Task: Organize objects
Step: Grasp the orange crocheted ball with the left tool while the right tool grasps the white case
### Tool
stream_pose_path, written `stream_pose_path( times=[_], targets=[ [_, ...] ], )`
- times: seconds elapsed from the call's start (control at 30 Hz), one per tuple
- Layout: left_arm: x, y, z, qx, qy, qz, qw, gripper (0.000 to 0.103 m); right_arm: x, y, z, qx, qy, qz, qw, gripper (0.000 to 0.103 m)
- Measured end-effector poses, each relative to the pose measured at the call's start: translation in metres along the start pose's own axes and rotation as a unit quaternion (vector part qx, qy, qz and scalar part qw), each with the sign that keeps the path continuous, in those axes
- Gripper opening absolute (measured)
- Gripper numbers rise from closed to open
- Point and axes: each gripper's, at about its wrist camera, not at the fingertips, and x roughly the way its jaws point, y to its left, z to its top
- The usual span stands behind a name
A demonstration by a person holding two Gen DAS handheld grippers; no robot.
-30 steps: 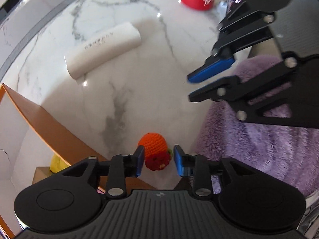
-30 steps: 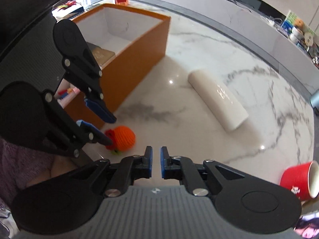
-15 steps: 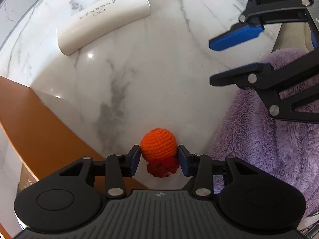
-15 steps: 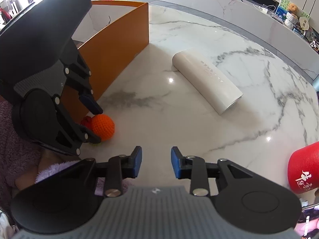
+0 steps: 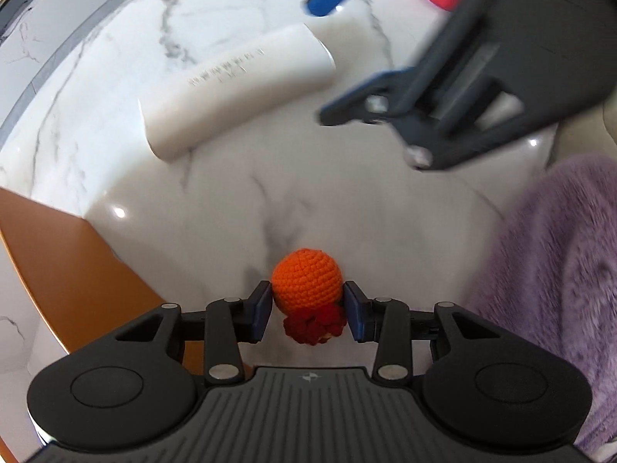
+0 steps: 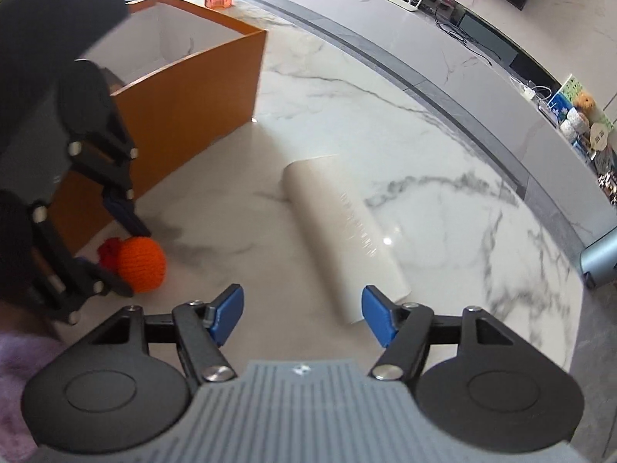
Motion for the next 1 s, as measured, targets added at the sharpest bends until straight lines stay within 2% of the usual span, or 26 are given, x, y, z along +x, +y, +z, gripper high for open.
stream_pose_path(
  times=[0.13,0.3,0.63,0.73,0.8,1.0],
  targets=[
    [0.005,0.014,0.006,-0.004,-0.008,-0.003,1.0000,0.046,0.030,-0.016,0.024,-0.033,0.013,0.011,0.999,0.073],
    [0.007,0.030,0.012,-0.014,-0.016,-0.010,0.9997,0.046,0.061,-0.026,0.043,-0.063,0.042,0.042,0.996,0.087],
    [0.008,0.052,0.016,-0.039,-0.037,-0.029,0.9981,0.046,0.104,-0.035,0.060,-0.074,0.089,0.081,0.990,0.086],
    [-0.003,0.054,0.013,-0.043,-0.042,-0.032,0.9977,0.046,0.111,-0.032,0.063,-0.076,0.101,0.090,0.988,0.078],
    [-0.005,0.055,0.012,-0.044,-0.046,-0.034,0.9973,0.046,0.115,-0.027,0.063,-0.080,0.108,0.081,0.988,0.068],
    [-0.024,0.058,0.006,-0.052,-0.074,-0.042,0.9950,0.046,0.104,-0.020,0.055,-0.092,0.108,0.070,0.987,0.064]
  ],
)
